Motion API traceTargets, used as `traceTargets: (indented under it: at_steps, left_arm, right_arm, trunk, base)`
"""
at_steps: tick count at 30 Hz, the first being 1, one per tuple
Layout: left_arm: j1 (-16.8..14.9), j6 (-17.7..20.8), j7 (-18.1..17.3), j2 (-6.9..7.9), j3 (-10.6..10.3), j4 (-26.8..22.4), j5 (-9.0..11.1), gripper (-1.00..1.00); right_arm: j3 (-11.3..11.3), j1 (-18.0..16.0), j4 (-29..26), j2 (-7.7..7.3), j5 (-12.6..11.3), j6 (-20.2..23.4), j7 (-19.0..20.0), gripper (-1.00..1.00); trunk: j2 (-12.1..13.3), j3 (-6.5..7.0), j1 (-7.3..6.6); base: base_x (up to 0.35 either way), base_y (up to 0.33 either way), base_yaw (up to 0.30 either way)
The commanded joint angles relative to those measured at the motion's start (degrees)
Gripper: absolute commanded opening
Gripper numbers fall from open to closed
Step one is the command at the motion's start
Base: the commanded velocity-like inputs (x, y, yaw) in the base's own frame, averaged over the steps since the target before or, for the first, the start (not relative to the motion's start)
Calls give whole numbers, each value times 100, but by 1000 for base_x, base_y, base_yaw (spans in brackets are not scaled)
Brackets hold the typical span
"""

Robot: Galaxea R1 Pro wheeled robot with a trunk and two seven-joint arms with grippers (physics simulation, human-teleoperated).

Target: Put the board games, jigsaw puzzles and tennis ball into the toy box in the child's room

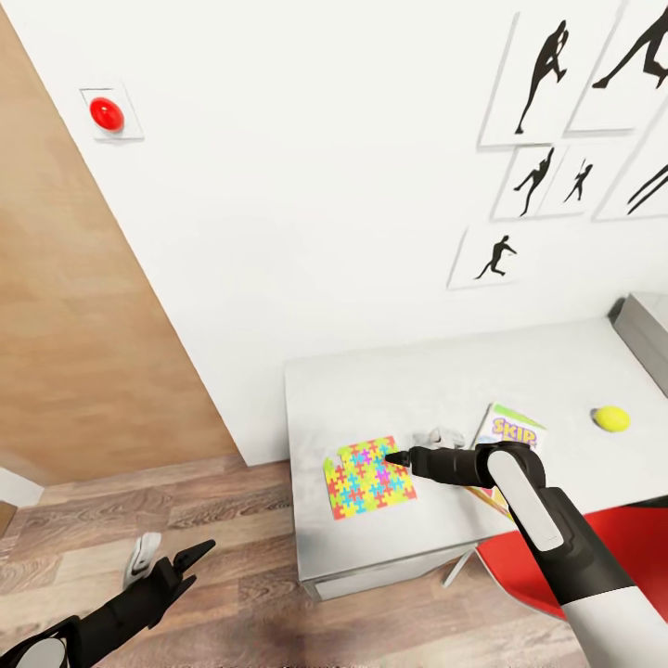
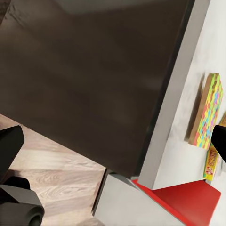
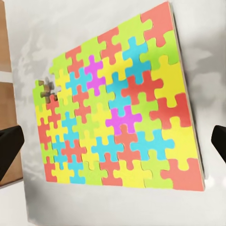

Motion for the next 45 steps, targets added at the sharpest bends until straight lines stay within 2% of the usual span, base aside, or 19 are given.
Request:
traceTargets:
  at_steps: [1, 27, 45]
  left_arm:
    - [-1, 29, -13, -1, 9, -4, 1, 100]
    - [-1, 29, -13, 0, 3, -4, 1, 100]
    - [-3, 29, -13, -2, -4, -4, -1, 100]
  right_arm:
    - [9, -5, -5, -5, -46, 11, -46, 100]
    - [-17, -5, -32, -23, -46, 11, -47, 100]
    - [-22, -9, -47, -44, -46, 11, -46, 100]
  trunk:
    - [-10, -15, 3]
    - [-10, -87, 3]
    - [-10, -222, 3]
  base:
    - [0, 0, 0]
    - [0, 0, 0]
    - [0, 0, 0]
